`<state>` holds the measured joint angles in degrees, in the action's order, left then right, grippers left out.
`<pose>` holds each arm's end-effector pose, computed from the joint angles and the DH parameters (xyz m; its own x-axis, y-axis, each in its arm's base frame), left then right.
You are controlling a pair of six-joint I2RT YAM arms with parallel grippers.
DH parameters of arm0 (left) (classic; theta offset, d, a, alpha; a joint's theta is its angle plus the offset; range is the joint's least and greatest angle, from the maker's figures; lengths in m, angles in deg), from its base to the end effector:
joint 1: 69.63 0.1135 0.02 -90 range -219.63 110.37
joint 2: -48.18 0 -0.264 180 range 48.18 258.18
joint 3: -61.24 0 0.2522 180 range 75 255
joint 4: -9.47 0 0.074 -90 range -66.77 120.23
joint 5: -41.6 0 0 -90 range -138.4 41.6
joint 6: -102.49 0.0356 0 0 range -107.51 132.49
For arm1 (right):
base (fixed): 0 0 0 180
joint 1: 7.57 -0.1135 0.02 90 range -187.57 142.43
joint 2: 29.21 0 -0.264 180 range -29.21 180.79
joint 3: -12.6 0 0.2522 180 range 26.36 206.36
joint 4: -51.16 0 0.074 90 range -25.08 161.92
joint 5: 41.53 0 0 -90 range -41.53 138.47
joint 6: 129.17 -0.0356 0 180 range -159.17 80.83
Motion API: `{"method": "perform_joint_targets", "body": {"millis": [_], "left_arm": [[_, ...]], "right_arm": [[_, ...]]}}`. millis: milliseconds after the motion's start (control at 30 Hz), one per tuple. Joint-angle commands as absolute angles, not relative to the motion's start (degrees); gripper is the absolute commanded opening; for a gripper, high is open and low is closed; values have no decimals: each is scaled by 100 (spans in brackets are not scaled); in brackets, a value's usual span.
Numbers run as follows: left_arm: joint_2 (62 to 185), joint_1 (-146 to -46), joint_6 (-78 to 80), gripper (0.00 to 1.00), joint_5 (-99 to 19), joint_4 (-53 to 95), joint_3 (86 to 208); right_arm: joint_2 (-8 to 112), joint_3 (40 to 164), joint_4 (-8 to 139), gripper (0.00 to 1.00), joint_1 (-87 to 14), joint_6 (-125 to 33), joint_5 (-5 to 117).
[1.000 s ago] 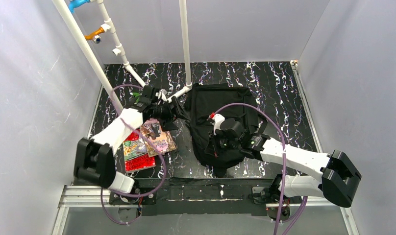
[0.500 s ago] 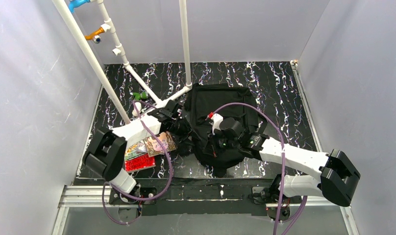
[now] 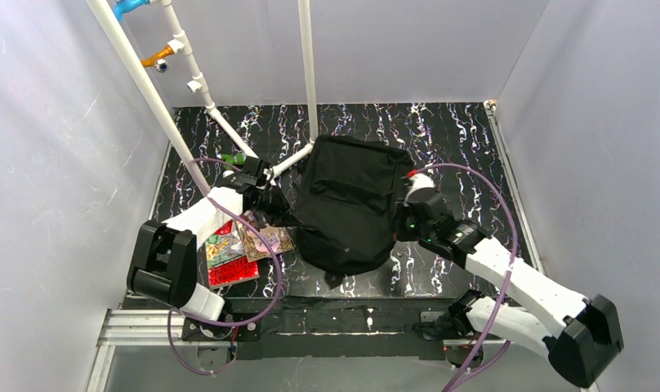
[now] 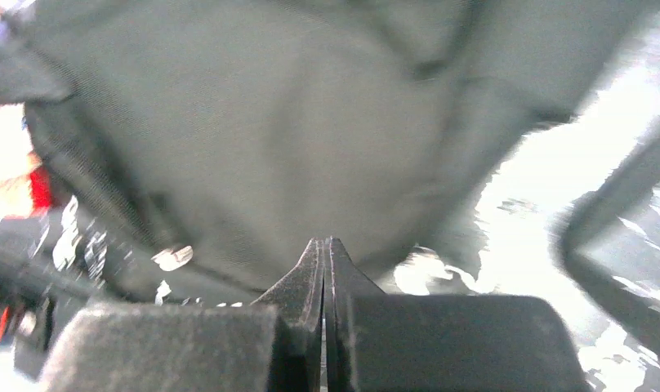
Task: Pack the student bag
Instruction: Unzip the student bag at the center of the board.
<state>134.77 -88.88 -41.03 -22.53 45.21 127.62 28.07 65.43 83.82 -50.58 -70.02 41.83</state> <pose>0.2784 -0.1137 0.2021 -0.8890 -0.4559 -0.0422 -0.3155 0.6768 -0.6651 0.1607 0.1443 0.2501 -0.6916 0.0514 -0.7204 -0.2976 0.8886 0.3490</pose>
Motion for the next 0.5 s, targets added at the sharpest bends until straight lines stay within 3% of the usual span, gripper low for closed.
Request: {"method": "perform_joint_targets", "body": {"millis": [0, 167, 200, 267, 333, 400, 467], "left_arm": [[13156, -8660, -2929, 0, -2620, 5314, 12823], [12940, -8667, -2576, 0, -2059, 5171, 12760], [12859, -8676, -2488, 4, -1970, 5176, 12793], [12651, -8684, -2439, 20, -1983, 5232, 12840], [12504, -8686, -2462, 53, -2049, 5381, 12918], [12376, -8709, -2424, 72, -2144, 5666, 12988], [12169, -8720, -2459, 80, -2215, 5801, 12959]], "right_arm": [[2181, 6373, 9438, 1, -4503, -7214, 3321], [2115, 6455, 8652, 1, -4502, -6483, 4150], [2137, 6508, 8560, 1, -4500, -6377, 4385], [2315, 6504, 8173, 1, -4501, -6222, 5069], [2736, 6612, 7996, 4, -4501, -5981, 6203], [3347, 6765, 7911, 29, -4509, -5855, 7149], [3870, 6940, 7800, 42, -4644, -5713, 7644]]}}
